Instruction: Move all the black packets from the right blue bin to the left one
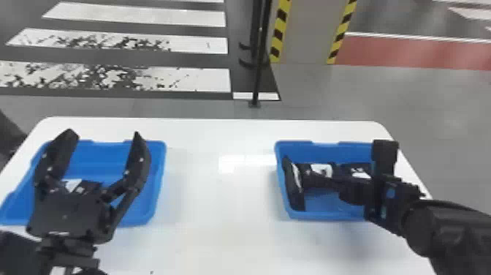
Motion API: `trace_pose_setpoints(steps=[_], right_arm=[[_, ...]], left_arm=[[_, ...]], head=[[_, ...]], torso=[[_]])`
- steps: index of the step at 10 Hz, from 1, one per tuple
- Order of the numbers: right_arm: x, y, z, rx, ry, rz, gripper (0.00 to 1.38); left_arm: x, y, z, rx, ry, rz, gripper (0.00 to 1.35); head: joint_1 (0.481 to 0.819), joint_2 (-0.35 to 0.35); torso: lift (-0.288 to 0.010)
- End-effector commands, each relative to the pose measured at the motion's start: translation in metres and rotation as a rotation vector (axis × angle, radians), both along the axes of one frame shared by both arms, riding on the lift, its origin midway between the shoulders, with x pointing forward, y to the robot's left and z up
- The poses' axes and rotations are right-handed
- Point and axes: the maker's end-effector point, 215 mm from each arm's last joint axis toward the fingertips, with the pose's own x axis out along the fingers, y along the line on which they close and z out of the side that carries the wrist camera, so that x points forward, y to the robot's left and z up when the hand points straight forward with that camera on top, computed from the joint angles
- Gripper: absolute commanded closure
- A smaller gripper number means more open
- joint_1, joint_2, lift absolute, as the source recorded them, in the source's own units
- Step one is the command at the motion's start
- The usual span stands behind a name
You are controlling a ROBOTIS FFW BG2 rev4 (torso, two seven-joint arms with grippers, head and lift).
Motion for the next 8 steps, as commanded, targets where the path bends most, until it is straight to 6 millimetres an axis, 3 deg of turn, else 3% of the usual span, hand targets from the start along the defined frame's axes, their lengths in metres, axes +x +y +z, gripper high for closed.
trace_pose_setpoints(steps=[1,3,6,8], right_arm=[[-0.003,-0.001,-0.005,-0.002,0.021,0.001,0.73],[-0.003,0.006,-0.005,0.010,0.026,0.012,1.14],[-0.009,0.021,0.017,0.049,-0.048,0.024,1.17],[-0.011,0.004,0.032,0.062,-0.102,-0.025,1.17]], left_arm=[[0.000,0.001,0.000,0.000,-0.003,0.001,0.18],[0.000,0.001,0.000,0.000,-0.005,0.001,0.18],[0.000,0.001,-0.001,-0.006,-0.010,0.003,0.18],[0.000,0.002,0.001,-0.009,-0.017,0.002,0.18]], head=[[0.695,-0.107],[0.695,-0.106],[0.695,-0.092],[0.695,-0.089]], torso=[[-0.140],[-0.140],[-0.140],[-0.140]])
